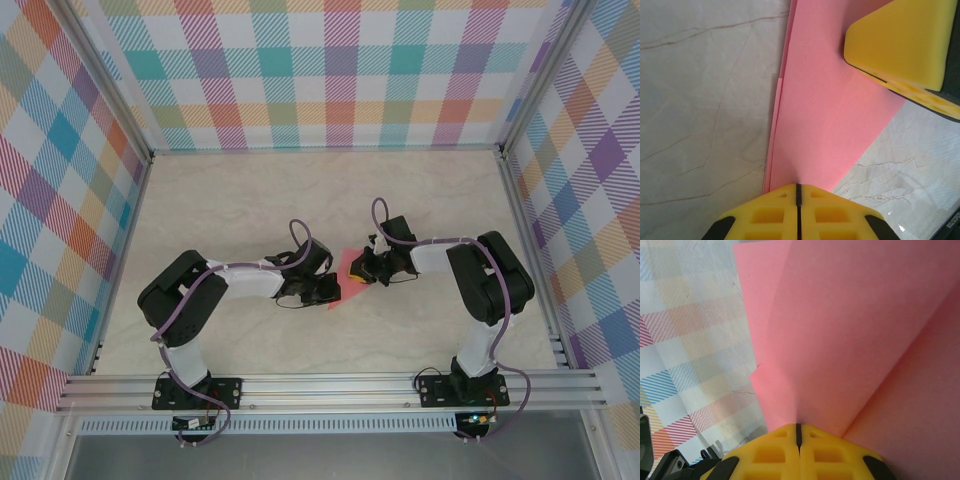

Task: Fold a paper plane with a square sheet of paper (pick it up from the middle)
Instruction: Fourth fold the wing at the center of the table.

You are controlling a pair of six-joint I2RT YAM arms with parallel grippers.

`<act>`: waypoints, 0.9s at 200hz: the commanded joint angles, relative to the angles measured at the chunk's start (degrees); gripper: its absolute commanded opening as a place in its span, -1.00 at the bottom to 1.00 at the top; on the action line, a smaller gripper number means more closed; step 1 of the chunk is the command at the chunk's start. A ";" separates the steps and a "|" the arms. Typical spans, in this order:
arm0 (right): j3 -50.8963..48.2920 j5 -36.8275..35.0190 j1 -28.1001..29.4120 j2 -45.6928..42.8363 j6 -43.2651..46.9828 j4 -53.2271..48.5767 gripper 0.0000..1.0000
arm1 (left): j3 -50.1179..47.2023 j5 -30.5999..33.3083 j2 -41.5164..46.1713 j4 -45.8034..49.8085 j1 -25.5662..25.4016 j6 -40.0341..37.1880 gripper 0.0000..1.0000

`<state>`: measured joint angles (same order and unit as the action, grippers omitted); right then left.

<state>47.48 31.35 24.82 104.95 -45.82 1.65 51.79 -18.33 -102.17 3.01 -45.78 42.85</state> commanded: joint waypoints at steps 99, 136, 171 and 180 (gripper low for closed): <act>-2.37 -11.40 0.21 6.04 0.65 -8.56 -0.95 | -3.77 -4.76 4.50 -0.09 -0.76 0.54 -0.81; -2.38 -11.31 0.18 6.23 0.52 -8.54 -0.95 | -4.02 -5.43 4.36 -0.23 -0.72 0.52 -0.79; -2.31 -11.31 0.18 6.50 0.65 -8.58 -0.94 | -4.00 -1.83 3.65 2.73 -0.72 0.10 -0.79; -2.21 -11.31 0.21 6.57 0.65 -8.70 -0.95 | -4.01 -1.00 3.62 3.44 -0.74 0.04 -0.79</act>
<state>47.92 31.40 24.82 105.23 -45.82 1.10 48.88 -21.69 -98.98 2.87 -45.78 42.83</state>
